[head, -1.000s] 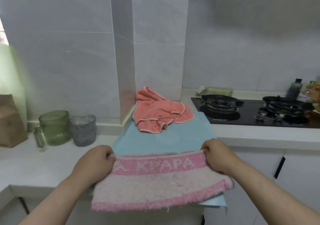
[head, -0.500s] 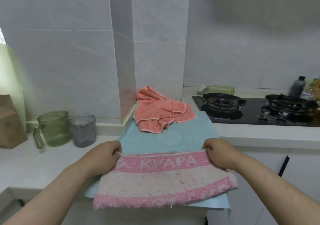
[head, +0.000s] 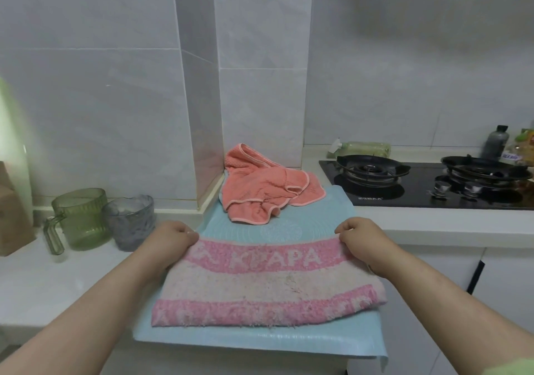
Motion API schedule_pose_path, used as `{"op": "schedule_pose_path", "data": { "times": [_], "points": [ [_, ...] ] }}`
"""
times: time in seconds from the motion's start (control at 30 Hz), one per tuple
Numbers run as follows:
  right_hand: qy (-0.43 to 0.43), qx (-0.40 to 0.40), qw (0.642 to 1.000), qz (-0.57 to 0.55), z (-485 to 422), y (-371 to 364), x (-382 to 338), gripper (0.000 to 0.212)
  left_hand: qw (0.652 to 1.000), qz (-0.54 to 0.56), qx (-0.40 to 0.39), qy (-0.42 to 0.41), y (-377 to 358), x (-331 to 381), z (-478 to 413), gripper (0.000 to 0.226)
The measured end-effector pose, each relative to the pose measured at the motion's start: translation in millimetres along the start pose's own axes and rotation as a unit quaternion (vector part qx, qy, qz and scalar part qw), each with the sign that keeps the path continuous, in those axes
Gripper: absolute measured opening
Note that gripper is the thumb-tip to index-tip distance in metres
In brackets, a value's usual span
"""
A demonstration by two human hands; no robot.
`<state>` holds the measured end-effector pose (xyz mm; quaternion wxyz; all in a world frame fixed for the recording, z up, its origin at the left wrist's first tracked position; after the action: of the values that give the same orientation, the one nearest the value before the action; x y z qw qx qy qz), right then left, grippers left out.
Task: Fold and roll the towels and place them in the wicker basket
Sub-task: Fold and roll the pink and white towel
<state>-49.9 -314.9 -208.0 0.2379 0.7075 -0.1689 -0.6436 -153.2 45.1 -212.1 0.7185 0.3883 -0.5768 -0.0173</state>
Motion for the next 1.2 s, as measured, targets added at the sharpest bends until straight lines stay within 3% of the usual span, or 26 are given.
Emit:
{"op": "schedule_pose_path", "data": {
  "times": [0.13,0.23,0.27,0.33,0.4,0.5,0.57,0.63,0.77,0.87,0.97,1.2],
  "points": [
    [0.007,0.003,0.998,0.056,-11.6,-11.5,4.1,0.025,0.986,-0.159,0.053,-0.028,-12.4,-2.2,-14.4,0.04],
    [0.03,0.005,0.997,0.068,-7.2,-8.4,3.2,0.016,0.965,-0.246,0.074,-0.052,-14.1,9.5,-5.4,0.022],
    [0.026,0.01,0.999,0.045,-2.8,-3.7,5.8,0.014,0.956,-0.276,0.084,-0.058,-11.2,14.9,1.5,0.034],
    [0.034,0.038,0.999,0.012,11.1,11.6,12.5,0.008,0.961,-0.246,0.073,-0.101,-9.5,27.1,22.4,0.048],
    [0.019,0.067,0.995,-0.067,34.7,26.5,24.2,0.018,0.97,-0.172,-0.003,-0.171,-19.4,42.2,54.6,0.044],
    [-0.046,0.024,0.979,-0.196,81.4,26.1,37.6,0.025,0.94,-0.204,-0.127,-0.242,-59.8,59.6,99.8,0.049],
    [-0.046,-0.03,0.975,-0.216,104.9,18.7,38.3,0.026,0.914,-0.252,-0.162,-0.274,-90.7,73.9,114.5,0.053],
    [-0.022,-0.032,0.976,-0.214,116.4,17.3,36.6,0.023,0.902,-0.262,-0.189,-0.286,-116.8,88.5,121.9,0.053],
    [0.012,-0.013,0.98,-0.199,123.1,20.6,27.7,0.01,0.902,-0.265,-0.204,-0.274,-152.1,95.5,123.3,0.051],
    [0.006,-0.048,0.984,-0.171,121.8,21.0,25.2,0.009,0.883,-0.321,-0.188,-0.286,-165.8,85.6,120.9,0.051],
    [-0.003,-0.078,0.984,-0.16,121.2,22.6,26.0,0.007,0.886,-0.32,-0.174,-0.286,-168.0,82.2,118.2,0.05],
    [0.017,-0.012,0.976,-0.216,115.2,20.5,25.7,0.005,0.889,-0.324,-0.156,-0.285,-169.4,81.9,116.7,0.049]
  ]
}}
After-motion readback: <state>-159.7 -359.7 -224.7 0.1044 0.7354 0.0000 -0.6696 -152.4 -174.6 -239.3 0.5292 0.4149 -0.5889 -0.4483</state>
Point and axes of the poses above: each hand's wrist, its own z-axis away from the middle knuckle, its own y-axis out of the back of the hand, x = y × z, the point moved 4 cm from there along -z, towards the middle knuckle, and after that the axes turned 5 degrees about y, right-handed, at the moved point
